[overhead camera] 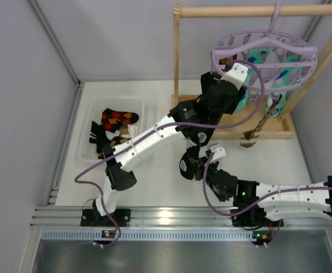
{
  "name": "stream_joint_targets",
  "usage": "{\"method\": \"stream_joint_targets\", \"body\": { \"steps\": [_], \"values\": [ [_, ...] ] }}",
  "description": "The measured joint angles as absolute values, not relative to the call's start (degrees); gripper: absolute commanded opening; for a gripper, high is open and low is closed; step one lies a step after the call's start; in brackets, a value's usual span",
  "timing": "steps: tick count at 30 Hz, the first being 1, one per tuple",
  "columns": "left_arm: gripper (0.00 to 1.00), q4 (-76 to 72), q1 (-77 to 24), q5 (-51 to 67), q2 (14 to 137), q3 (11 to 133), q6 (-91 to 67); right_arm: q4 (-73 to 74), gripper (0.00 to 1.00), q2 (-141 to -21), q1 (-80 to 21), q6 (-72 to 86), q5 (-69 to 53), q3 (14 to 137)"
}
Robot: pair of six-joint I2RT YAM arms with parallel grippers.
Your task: Remove the socks clipped to the hanger
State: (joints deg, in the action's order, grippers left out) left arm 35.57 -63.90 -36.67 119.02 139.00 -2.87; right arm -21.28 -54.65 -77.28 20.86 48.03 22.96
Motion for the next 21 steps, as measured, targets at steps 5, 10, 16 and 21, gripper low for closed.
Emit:
{"method": "stream_joint_targets", "body": {
  "steps": [5,10,16,21],
  "values": [
    [0.98,35.79,-63.90,-38.04,111.77,126.41,-6.24,-18.06,0.00,-46.11,-77.36,22.15,48.53,20.82],
    [0.98,36.05,-63.90,-44.10,98.50,111.92,-10.44,-13.80,0.00,-40.18,-77.36,22.59,49.84,19.88],
    [0.98,39.16,-60.93,-49.84,74.56,93.38,-19.53,-11.29,0.00,-39.53,-77.36,21.06,49.71,20.45],
    [0.98,45.41,-49.54,-49.39,58.81,82.63,-25.56,-9.13,0.00,-46.81,-74.37,17.23,42.57,28.34]
  ]
}}
